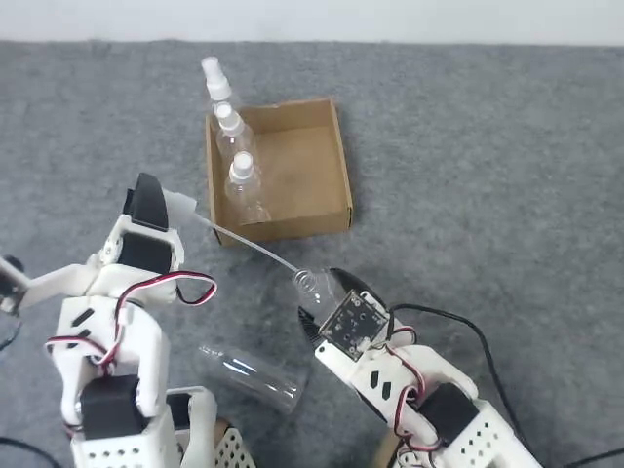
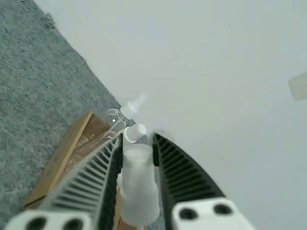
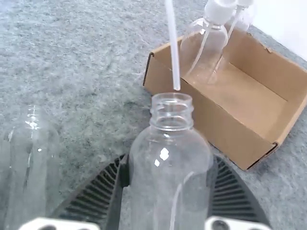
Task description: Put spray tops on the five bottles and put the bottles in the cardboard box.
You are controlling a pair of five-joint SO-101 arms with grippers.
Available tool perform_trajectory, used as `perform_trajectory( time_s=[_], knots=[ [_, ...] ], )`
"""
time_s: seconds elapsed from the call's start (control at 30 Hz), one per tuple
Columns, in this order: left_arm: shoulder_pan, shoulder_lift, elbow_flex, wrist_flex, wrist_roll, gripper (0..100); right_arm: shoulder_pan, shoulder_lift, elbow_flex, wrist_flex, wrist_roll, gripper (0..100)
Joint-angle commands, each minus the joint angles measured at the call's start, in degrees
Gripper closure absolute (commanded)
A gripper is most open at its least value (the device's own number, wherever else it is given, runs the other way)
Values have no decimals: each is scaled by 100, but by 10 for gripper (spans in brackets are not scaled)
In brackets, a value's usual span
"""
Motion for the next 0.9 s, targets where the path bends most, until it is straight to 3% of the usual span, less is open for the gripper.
perform_trajectory(
  time_s=[0.0, 0.23, 0.87],
  knots=[
    [35, -97, -31, -193, 53, 987, -66, -127, 132, -127, 97, 826],
    [457, -97, -57, 132, 35, 987, -57, -127, 132, -127, 97, 826],
    [571, -88, 224, 79, -158, 987, -48, -127, 132, -127, 70, 824]
  ],
)
